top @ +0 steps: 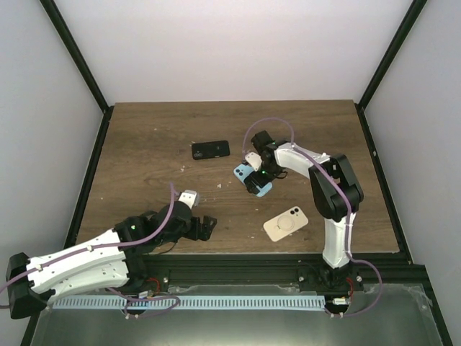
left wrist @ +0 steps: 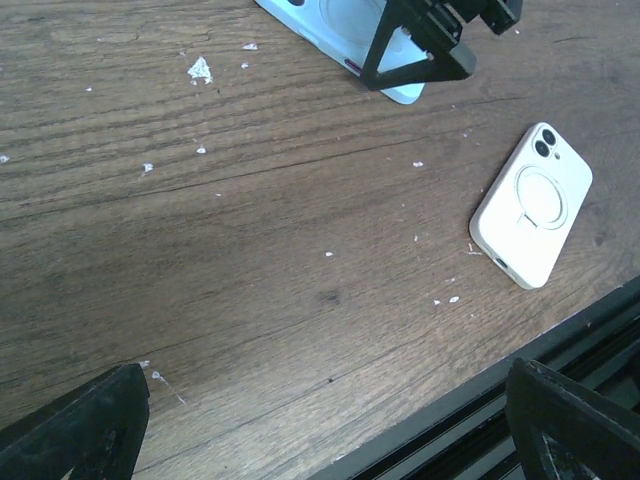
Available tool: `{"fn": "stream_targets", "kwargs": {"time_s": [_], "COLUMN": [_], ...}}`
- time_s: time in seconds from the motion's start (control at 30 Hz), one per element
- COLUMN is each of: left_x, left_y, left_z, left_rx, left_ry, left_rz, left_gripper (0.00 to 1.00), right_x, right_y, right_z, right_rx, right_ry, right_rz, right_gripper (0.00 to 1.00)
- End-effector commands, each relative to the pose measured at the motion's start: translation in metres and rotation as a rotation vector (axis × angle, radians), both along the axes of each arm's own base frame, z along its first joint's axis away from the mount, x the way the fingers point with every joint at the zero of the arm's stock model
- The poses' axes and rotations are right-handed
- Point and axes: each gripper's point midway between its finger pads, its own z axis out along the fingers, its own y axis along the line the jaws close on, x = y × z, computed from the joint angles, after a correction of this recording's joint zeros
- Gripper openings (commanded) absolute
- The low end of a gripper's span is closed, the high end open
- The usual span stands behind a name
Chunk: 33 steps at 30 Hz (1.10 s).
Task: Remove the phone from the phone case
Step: Pick up the phone at the center of the board.
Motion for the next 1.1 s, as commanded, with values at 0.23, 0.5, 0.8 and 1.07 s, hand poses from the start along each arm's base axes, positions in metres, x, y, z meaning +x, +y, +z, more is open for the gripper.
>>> {"fn": "stream_targets", "kwargs": {"time_s": [0.23, 0.5, 0.8, 1.07], "left_x": [0.003, 0.005, 0.013, 0.031], "left_y": [0.005, 0.002, -0.006, -0.039], "left_z": [-0.004, -0.005, 0.001, 0.035], "left_rx": [0.019, 0.002, -0.046, -0.326], "left_ry": [0.005, 0.000, -0.010, 0.014], "left_rz": [0.043, 0.049, 0.047, 0.007], "left_gripper": [0.99, 0.99, 0.90, 0.86], "right_x": [0.005, -0.008, -0.056, -0.107], "right_y": [0.012, 0.010, 0.029, 0.022], "right_z": [-0.023, -0.028, 0.053, 0.113], "right_rx": [-0.160, -0.149, 0.145, 0.318], "right_ry": [-0.078, -0.038, -0.121, -0.217], "right_rz": [0.046, 0.058, 0.246, 0.326], "right_gripper": [1.00, 0.74, 0.59, 0.57]}}
